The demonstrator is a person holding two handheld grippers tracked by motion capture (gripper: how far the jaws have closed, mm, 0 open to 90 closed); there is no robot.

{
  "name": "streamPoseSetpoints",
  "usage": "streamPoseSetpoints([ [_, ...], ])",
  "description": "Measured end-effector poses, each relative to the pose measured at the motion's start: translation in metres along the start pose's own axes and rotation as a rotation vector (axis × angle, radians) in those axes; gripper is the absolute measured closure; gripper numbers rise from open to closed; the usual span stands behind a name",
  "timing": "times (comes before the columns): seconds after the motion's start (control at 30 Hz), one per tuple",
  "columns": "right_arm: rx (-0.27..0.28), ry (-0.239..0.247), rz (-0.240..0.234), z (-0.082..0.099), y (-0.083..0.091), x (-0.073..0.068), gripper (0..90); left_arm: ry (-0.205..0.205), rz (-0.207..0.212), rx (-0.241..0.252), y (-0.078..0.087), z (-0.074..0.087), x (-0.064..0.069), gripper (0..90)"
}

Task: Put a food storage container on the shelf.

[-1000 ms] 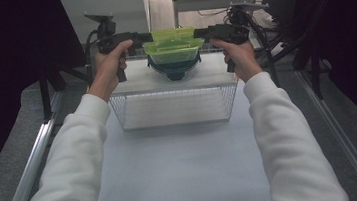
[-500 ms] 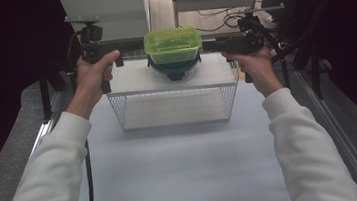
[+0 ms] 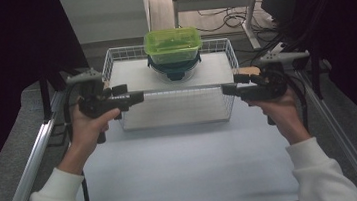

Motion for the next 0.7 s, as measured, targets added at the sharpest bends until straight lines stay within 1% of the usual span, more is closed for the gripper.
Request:
streamPoseSetpoints([
  [0.07,-0.003,0.004,-0.003,0.015,0.005,-0.003,26.4,-0.018,-0.013,-0.014,0.001,0.014,0.004,22.6],
  [0.1,-0.007,0.008,0.000,0.022,0.007,-0.004,26.4,-0.016,-0.015,-0.015,0.001,0.022,0.006,22.7],
  [0.13,-0.011,0.014,0.008,0.030,0.008,-0.005,26.4,-0.016,-0.006,-0.019,0.000,0.028,0.007,22.7],
  [0.17,-0.009,0.017,0.012,0.036,0.009,-0.005,26.4,0.002,0.011,-0.026,-0.002,0.039,0.010,22.7],
  [0.2,-0.013,0.018,0.013,0.046,0.010,-0.007,26.4,0.007,0.019,-0.034,-0.003,0.046,0.011,22.5],
  [0.23,-0.015,0.018,0.012,0.052,0.010,-0.008,26.4,0.014,0.019,-0.055,-0.005,0.059,0.011,22.4],
  [0.27,-0.018,0.013,0.009,0.061,0.011,-0.009,26.4,0.014,0.017,-0.065,-0.007,0.066,0.011,22.2],
  [0.3,-0.020,0.007,0.003,0.066,0.011,-0.010,26.4,0.019,0.013,-0.071,-0.008,0.076,0.011,22.2],
  [0.33,-0.029,0.005,0.001,0.076,0.011,-0.010,26.4,0.029,0.012,-0.072,-0.009,0.082,0.011,22.3],
  [0.37,-0.036,0.005,0.002,0.081,0.011,-0.010,26.4,0.037,0.023,-0.078,-0.010,0.090,0.011,22.4],
  [0.43,-0.061,0.011,0.009,0.095,0.010,-0.010,26.4,0.067,0.031,-0.092,-0.013,0.106,0.009,22.3],
  [0.47,-0.078,0.016,0.014,0.102,0.009,-0.009,26.3,0.075,0.031,-0.098,-0.014,0.111,0.008,22.4],
  [0.5,-0.085,0.015,0.015,0.106,0.009,-0.009,26.3,0.084,0.031,-0.116,-0.015,0.119,0.007,22.3],
  [0.57,-0.115,0.003,0.016,0.120,0.008,-0.008,26.3,0.097,0.021,-0.137,-0.017,0.131,0.004,22.4],
  [0.63,-0.142,0.008,0.025,0.132,0.006,-0.007,26.1,0.113,0.020,-0.149,-0.018,0.142,0.002,22.4],
  [0.7,-0.157,0.004,0.029,0.143,0.003,-0.006,26.1,0.129,0.017,-0.164,-0.019,0.152,0.001,22.5],
])
Point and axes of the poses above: each handheld gripper's, and its own axes: y roughly backward along the jaws, z roughly out of its underside, x roughly to its right, the point moved 7 cm from there along -y, roughly forward along the jaws, and after that the axes turned 12 degrees about z, right-handed, at the moved point
